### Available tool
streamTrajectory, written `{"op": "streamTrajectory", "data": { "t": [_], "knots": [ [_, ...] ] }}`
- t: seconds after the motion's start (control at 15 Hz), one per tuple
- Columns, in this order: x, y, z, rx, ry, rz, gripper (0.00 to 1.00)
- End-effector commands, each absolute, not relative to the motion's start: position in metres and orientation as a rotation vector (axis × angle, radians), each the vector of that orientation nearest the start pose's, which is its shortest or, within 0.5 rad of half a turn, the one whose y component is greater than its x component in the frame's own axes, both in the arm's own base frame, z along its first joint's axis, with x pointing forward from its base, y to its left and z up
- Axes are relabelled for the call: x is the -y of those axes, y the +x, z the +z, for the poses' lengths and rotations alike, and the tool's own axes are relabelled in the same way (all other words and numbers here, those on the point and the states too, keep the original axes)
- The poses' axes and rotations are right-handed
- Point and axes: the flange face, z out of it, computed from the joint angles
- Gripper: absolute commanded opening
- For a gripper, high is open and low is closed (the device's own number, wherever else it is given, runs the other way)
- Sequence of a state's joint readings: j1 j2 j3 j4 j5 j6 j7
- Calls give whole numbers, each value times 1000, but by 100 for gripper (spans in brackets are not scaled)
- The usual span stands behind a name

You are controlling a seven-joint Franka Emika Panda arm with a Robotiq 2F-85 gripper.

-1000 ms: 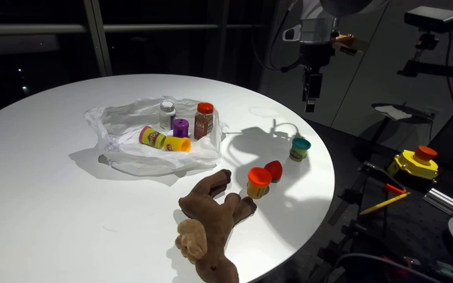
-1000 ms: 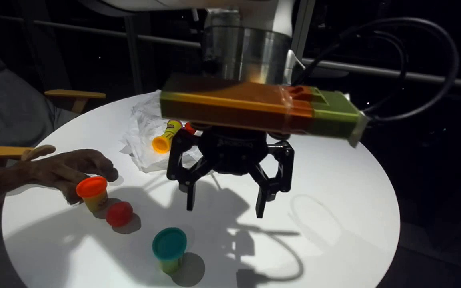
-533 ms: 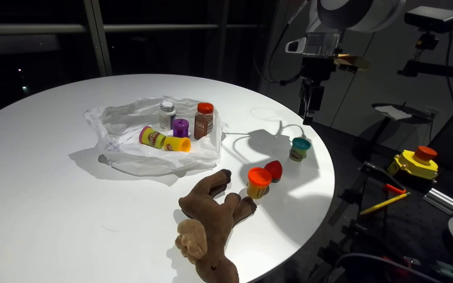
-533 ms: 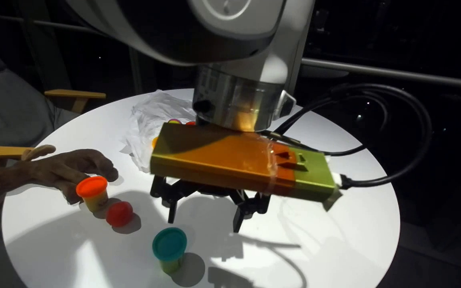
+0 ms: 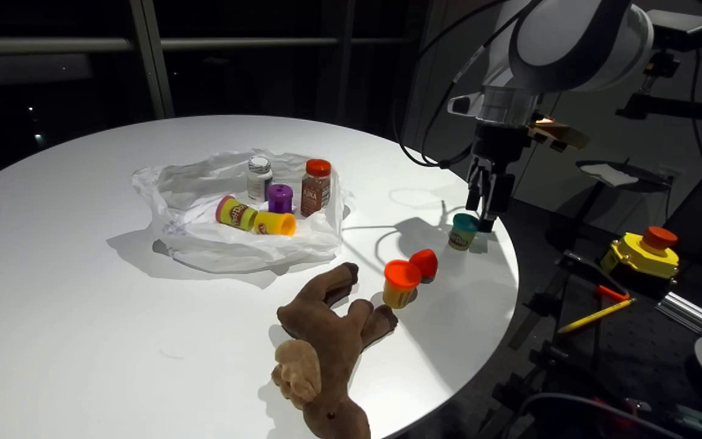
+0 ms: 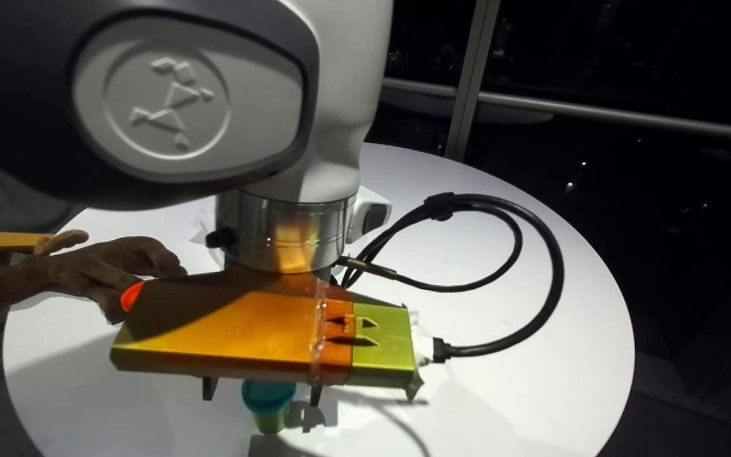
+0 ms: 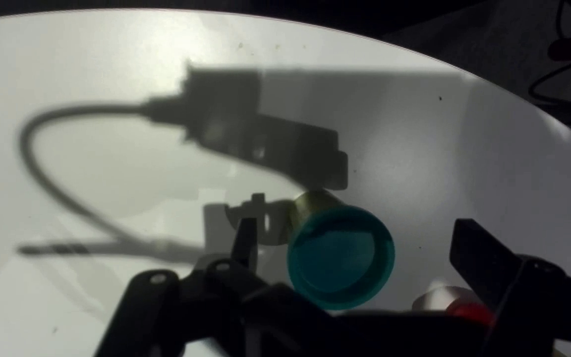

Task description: Put the objects on the table in the plastic

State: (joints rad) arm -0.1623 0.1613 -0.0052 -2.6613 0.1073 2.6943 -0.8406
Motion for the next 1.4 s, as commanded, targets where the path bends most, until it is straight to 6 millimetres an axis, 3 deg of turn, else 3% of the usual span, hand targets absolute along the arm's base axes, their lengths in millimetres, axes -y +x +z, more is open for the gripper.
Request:
{"op": "streamTrajectory", "data": {
  "t": [0.0, 0.27, 0.33, 0.4, 0.8, 0.87, 1.0, 1.33],
  "knots": [
    [62, 392, 176, 879, -2927, 78, 100],
    [56, 398, 173, 875, -2946, 20, 100],
    [56, 399, 172, 871, -2948, 16, 75],
    [56, 400, 170, 870, -2949, 19, 74],
    [56, 397, 168, 813, -2979, 41, 25],
    [54, 399, 172, 790, -2990, 35, 29],
    [45, 408, 189, 726, -3024, -17, 27],
    [-19, 455, 264, 629, -3114, -113, 26]
  ]
}}
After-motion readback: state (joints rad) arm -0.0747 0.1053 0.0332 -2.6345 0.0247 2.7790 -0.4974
